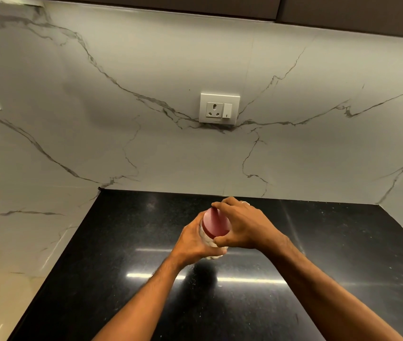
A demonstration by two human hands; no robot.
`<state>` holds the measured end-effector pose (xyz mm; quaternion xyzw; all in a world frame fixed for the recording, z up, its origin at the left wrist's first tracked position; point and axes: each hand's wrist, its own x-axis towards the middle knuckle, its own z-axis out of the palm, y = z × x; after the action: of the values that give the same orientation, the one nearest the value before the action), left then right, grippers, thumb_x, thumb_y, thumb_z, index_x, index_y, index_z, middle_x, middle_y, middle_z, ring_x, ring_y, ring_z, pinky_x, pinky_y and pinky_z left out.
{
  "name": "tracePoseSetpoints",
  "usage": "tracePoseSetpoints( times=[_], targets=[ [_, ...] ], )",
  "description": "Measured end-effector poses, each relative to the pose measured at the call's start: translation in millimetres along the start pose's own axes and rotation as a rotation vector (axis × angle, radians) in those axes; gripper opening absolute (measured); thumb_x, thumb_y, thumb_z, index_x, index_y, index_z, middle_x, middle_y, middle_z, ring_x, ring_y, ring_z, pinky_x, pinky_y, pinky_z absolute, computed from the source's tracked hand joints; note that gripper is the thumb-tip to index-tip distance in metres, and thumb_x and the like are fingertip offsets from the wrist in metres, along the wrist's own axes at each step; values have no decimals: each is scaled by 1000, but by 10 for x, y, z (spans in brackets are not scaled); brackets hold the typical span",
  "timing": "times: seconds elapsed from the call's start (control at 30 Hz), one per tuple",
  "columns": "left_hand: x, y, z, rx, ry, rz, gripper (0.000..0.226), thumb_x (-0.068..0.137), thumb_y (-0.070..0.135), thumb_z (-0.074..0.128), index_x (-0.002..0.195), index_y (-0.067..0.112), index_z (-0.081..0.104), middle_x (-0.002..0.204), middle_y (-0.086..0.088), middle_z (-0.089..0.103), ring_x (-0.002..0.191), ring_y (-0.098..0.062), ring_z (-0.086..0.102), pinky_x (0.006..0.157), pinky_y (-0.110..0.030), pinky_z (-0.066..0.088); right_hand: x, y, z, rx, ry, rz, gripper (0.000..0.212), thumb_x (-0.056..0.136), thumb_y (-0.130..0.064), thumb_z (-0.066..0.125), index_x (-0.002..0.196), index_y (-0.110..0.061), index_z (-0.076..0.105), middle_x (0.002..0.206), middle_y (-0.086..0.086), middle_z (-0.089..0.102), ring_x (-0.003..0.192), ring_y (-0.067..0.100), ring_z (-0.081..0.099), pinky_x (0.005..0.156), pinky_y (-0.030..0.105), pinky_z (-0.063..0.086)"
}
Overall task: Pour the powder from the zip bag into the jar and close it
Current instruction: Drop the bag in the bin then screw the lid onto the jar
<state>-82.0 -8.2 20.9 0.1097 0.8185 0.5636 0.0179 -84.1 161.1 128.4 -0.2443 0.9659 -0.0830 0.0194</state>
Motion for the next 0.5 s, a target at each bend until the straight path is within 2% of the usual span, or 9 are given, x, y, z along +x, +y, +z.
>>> tracePoseSetpoints(
  times=[0.13,0.27,0.33,0.43,0.5],
  targets=[
    [-32,-29,15,23,-29,-9,92,55,50,94,121,73,34,124,20,57,113,-3,61,85,-17,56,7,7,70,-44,30,37,92,67,-71,69,144,-32,37,139,-3,47,119,22,54,86,32,50],
    [-39,-33,16,12,-13,-16,90,55,50,94,120,71,37,124,19,59,114,-5,62,89,-21,57,23,56,50,25,-51,-39,95,73,-66,70,151,-34,26,147,-1,39,128,23,46,96,35,48],
    [-42,-10,6,12,0,-15,90,56,49,94,120,71,36,124,18,59,114,-4,62,89,-22,57,7,71,70,14,-21,-69,94,74,-66,69,151,-32,27,146,-1,40,126,22,47,96,33,49],
    [-57,15,-1,2,18,-7,91,55,48,94,119,74,35,123,21,58,110,6,60,82,-14,55,-20,77,110,-5,47,-68,93,73,-71,66,149,-28,31,140,0,46,119,19,50,91,30,50],
    [-75,17,17,-5,35,-11,91,53,50,92,122,70,35,124,21,56,112,-1,61,84,-16,54,-22,66,142,-11,80,-64,94,73,-73,64,148,-26,33,136,1,48,115,18,51,89,29,50]
  ],
)
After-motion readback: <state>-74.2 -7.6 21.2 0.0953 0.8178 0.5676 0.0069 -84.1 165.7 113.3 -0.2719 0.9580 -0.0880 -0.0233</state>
